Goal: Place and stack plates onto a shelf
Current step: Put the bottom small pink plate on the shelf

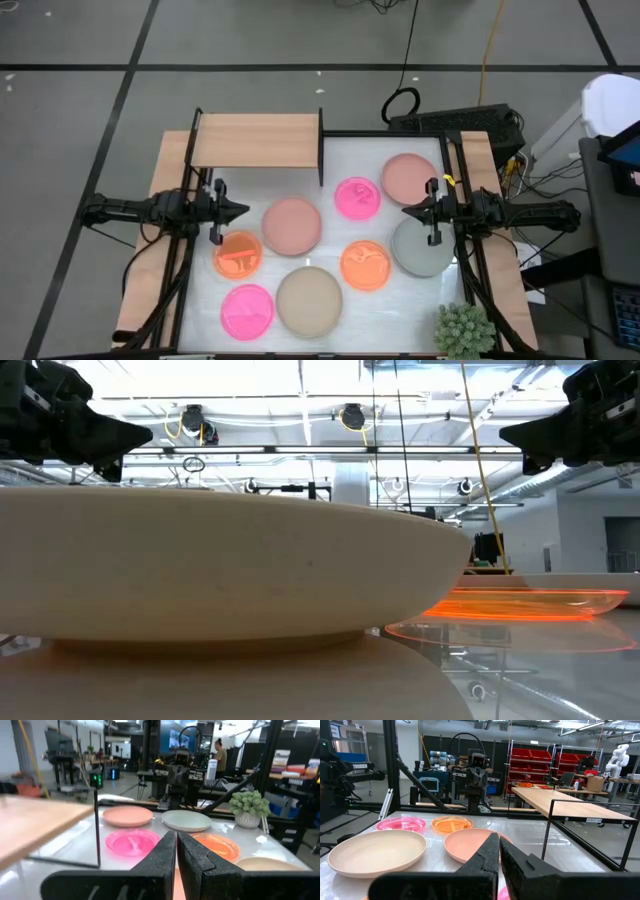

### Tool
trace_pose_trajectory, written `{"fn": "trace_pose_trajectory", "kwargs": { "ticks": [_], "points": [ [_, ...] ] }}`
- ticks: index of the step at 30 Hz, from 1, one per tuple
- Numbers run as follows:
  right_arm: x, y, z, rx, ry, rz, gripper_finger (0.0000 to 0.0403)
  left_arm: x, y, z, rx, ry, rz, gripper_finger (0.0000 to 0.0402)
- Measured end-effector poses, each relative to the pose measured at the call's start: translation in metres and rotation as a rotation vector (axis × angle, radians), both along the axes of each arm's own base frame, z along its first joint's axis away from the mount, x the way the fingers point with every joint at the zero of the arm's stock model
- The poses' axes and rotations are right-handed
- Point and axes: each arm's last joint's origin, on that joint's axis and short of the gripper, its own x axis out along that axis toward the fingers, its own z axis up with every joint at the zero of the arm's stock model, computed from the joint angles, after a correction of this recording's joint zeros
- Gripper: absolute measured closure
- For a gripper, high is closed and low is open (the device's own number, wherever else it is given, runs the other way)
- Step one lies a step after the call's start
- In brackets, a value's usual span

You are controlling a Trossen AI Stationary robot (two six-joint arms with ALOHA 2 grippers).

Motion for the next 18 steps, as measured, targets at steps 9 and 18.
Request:
{"fn": "trace_pose_trajectory", "kwargs": {
  "ticks": [9, 18],
  "points": [
    [0.0, 0.0, 0.0, 0.0, 0.0, 0.0, 0.0403, -0.006, 0.001, 0.027, -0.062, -0.091, -0.005, 0.038],
    [0.0, 0.0, 0.0, 0.0, 0.0, 0.0, 0.0403, -0.023, 0.002, 0.111, 0.023, -0.066, 0.007, 0.038]
  ]
}}
